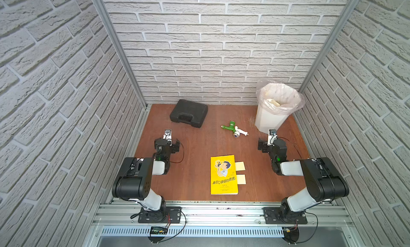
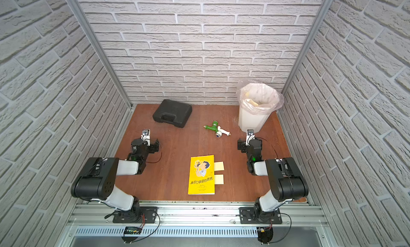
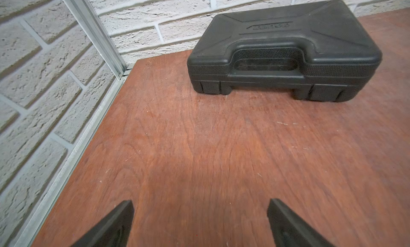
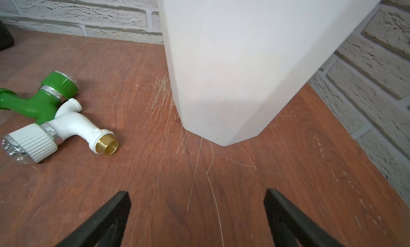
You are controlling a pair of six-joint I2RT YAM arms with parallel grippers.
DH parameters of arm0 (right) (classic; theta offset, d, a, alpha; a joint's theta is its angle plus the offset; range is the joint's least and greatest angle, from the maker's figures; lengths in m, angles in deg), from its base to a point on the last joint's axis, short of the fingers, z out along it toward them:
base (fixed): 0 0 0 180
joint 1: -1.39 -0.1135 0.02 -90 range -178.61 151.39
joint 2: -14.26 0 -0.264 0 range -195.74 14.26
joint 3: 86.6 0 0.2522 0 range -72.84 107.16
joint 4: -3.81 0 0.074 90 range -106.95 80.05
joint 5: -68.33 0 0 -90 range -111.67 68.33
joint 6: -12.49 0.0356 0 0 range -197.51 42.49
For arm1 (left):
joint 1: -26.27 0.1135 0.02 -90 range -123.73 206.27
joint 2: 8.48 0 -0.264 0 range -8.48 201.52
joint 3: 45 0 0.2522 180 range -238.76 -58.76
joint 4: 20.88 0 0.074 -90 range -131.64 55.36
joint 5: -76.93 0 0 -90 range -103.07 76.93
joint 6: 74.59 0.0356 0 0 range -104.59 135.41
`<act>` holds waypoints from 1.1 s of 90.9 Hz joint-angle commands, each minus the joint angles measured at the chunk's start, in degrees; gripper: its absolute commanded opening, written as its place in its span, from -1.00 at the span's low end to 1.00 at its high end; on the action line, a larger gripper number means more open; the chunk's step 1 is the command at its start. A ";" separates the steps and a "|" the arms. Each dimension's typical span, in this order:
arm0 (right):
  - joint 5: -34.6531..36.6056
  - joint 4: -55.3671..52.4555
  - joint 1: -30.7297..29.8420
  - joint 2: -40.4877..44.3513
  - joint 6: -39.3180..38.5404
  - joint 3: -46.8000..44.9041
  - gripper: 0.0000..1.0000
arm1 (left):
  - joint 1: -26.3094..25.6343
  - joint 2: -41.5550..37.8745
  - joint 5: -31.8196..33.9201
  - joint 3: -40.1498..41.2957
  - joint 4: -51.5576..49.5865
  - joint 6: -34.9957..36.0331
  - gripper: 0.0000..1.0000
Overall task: Peel off the used sticky note
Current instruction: Open the book at the center of the board.
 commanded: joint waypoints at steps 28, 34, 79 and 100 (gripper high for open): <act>-0.37 1.68 0.35 0.74 0.59 0.24 0.97 | 0.31 -0.26 -0.33 -0.70 1.48 -0.87 0.97; -0.33 1.83 0.32 0.81 0.58 0.17 0.97 | 0.34 -0.27 -0.32 -0.70 1.48 -0.87 0.97; 1.04 -42.66 -1.46 30.25 17.73 10.28 0.97 | -10.98 -23.11 24.92 -5.92 -26.82 -10.92 0.97; -16.98 -57.99 -0.70 35.13 36.05 14.36 0.97 | -3.33 -32.75 4.34 -11.84 -57.52 -43.27 0.97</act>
